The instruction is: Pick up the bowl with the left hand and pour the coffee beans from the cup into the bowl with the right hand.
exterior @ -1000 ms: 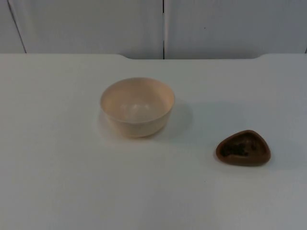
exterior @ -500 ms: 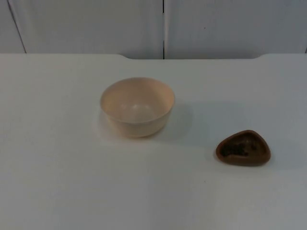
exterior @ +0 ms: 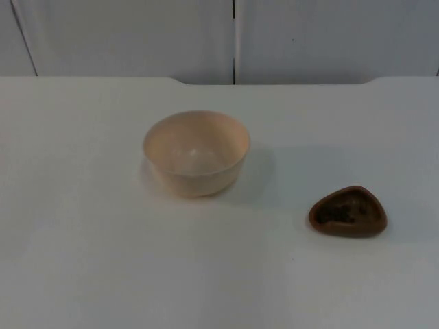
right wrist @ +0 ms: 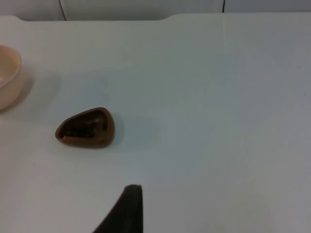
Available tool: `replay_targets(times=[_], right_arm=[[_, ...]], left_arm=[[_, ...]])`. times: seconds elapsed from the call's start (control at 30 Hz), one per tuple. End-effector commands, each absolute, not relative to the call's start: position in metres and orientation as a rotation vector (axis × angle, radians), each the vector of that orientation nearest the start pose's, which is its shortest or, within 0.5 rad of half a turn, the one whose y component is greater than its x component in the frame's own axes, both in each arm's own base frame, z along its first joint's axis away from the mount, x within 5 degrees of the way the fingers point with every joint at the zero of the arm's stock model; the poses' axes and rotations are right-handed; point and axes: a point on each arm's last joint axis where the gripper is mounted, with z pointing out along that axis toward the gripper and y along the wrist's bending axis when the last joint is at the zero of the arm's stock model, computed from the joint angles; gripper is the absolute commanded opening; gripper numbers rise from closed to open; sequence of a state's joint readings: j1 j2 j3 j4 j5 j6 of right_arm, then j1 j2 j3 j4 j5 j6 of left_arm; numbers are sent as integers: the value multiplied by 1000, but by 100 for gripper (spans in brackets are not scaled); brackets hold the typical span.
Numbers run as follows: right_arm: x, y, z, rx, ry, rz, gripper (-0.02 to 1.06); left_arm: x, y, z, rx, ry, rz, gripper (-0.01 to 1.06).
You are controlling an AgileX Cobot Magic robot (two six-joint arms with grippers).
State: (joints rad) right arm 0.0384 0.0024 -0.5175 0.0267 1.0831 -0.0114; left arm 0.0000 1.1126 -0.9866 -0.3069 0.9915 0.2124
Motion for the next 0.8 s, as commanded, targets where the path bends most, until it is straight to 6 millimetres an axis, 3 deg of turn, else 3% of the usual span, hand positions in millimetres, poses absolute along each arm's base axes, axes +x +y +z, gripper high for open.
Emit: replay_targets(times=[0.0,0.53,0.77], right_arm=[[-8,2,280,-51,2045,46,105],[-8,2,280,-51,2045,49,105],[-8,2,280,-51,2045,49,105]], left_arm=[[213,-24,330,149,2550,-331,100],[241,-26,306,109,2608,-373,100],[257,-46,288,191,2630,-390,100]])
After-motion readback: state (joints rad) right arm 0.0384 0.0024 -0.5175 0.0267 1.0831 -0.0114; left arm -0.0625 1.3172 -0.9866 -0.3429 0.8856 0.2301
